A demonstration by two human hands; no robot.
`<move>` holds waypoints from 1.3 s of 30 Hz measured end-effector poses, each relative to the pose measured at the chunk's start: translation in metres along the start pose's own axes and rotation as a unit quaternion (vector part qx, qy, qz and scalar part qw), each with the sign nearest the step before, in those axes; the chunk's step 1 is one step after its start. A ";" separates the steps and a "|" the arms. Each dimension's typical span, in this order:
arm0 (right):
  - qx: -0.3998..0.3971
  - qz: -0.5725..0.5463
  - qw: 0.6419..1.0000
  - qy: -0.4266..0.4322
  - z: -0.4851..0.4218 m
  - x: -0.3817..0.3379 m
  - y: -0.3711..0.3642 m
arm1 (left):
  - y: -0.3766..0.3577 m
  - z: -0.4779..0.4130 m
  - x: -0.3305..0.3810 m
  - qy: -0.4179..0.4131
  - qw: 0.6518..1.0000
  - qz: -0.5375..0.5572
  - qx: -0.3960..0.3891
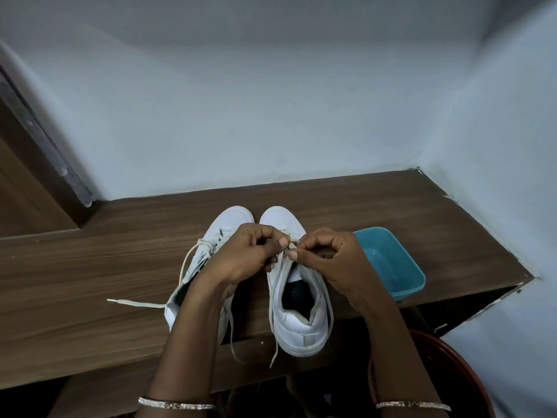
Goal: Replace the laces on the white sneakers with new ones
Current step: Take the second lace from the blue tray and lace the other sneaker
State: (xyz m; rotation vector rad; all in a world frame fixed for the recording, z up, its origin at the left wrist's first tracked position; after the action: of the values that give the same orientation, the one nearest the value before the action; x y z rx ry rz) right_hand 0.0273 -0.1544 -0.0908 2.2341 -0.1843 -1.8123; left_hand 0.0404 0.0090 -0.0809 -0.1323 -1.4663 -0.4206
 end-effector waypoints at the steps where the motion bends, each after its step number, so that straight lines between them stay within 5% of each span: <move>1: -0.007 0.001 1.000 -0.010 0.000 0.002 -0.001 | 0.002 0.000 0.000 0.000 1.000 0.007 0.004; 7: -0.028 -0.039 0.997 -0.060 0.001 0.003 -0.004 | 0.012 0.001 -0.002 -0.011 0.997 0.059 0.046; 11: -0.020 -0.018 0.995 -0.097 0.005 0.010 0.008 | 0.029 0.005 -0.002 -0.027 0.993 -0.004 0.111; 32: -0.018 0.037 0.995 -0.086 0.020 0.014 0.032 | 0.040 0.011 0.000 0.041 0.945 -0.270 0.182; 39: -0.027 -0.052 0.991 -0.124 0.024 0.014 0.027 | 0.039 0.009 -0.001 0.040 0.939 -0.283 0.190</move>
State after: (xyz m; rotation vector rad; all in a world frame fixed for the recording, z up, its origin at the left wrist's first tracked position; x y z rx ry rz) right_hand 0.0090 -0.1871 -0.1006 2.0124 -0.0641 -2.1220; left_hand 0.0454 0.0485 -0.0746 0.6249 -1.4643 -0.5853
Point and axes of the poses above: each hand's wrist, its own z-axis away from the middle knuckle, its own y-axis out of the back of the hand, x = y × z, the point moved 6 cm from there along -z, towards the middle knuckle, and after that the axes turned 1 degree about -x, right-handed, at the moved point
